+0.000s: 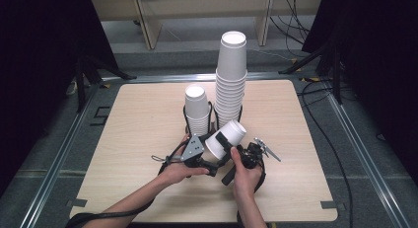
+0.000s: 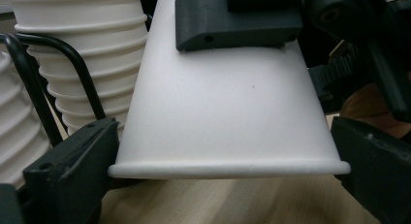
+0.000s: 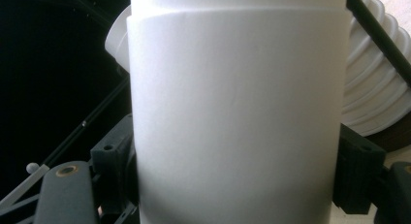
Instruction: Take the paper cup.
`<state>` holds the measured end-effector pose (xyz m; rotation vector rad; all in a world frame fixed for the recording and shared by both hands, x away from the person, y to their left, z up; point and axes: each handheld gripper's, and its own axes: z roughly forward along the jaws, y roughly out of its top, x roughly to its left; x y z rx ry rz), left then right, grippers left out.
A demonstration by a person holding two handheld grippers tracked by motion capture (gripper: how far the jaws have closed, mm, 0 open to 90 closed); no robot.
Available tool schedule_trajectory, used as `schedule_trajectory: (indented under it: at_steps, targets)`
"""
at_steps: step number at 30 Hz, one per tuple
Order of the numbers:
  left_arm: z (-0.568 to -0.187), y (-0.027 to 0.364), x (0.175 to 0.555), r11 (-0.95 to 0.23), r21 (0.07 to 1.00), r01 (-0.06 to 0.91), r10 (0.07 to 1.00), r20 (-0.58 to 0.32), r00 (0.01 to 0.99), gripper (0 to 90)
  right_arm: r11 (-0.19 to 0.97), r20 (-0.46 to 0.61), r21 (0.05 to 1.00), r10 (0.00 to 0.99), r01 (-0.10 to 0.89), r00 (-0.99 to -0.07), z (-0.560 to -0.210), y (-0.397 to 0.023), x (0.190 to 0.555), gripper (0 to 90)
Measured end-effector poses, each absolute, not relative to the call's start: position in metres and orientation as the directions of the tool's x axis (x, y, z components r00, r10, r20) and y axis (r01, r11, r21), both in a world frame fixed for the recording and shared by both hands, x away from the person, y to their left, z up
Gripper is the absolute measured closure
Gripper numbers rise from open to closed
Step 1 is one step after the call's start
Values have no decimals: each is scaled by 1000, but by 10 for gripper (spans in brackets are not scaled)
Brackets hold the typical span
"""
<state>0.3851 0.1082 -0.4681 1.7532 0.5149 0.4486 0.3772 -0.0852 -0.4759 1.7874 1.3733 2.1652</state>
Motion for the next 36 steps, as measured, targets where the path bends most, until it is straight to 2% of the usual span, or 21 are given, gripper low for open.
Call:
schedule_trajectory:
  at_steps: [8,9,10,19,23,26,28,30,36]
  targets:
    - [-467,110,386,-217,972,90,555,48,830,5,-619,799,600,490,507,-348,-475,-85,379,210]
    - [-466,111,385,-219,972,86,556,52,829,15,-641,845,533,437,552,-308,-472,-83,376,202]
    - [-466,111,385,-221,972,83,554,55,831,25,-620,803,594,492,513,-336,-474,-85,380,193]
    - [-466,114,385,-237,968,87,539,56,841,96,-621,801,596,499,508,-330,-476,-86,382,146]
    - [-467,115,384,-219,972,81,547,54,835,115,-629,823,565,478,534,-307,-475,-86,380,135]
    - [-467,115,383,-211,974,77,547,53,835,135,-627,807,589,491,510,-328,-476,-86,383,126]
    - [-465,116,383,-222,972,75,545,60,836,143,-642,836,546,455,538,-306,-474,-85,381,122]
    - [-465,117,383,-228,971,69,542,68,838,155,-629,813,581,479,517,-332,-476,-86,383,116]
    - [-462,121,382,-238,969,58,538,82,839,176,-629,814,580,461,517,-353,-476,-85,384,107]
